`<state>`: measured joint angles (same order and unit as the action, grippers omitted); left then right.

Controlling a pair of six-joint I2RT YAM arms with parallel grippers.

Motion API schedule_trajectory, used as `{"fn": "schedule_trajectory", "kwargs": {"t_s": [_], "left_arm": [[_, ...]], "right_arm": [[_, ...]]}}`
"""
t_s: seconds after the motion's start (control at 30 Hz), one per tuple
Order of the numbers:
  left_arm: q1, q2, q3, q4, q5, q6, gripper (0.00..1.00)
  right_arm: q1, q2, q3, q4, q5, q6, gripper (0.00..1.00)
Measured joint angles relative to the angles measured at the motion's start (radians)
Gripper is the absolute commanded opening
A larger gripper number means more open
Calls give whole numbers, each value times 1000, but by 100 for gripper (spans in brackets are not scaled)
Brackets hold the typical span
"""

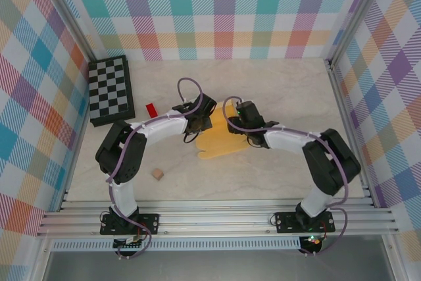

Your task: Fold the paper box

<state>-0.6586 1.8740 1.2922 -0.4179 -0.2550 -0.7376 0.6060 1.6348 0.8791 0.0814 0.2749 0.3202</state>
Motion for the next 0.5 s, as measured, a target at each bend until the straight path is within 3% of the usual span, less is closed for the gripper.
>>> {"fn": "schedule_trajectory", "kwargs": {"t_s": [0.17,0.5], "left_arm": [[1,1,1,-2,0,0,0],[3,1,1,-2,0,0,0]], "right_arm": [[-46,-123,-115,123,-153,-138,79],[-150,-176,-159,248,-254,-286,76]]}}
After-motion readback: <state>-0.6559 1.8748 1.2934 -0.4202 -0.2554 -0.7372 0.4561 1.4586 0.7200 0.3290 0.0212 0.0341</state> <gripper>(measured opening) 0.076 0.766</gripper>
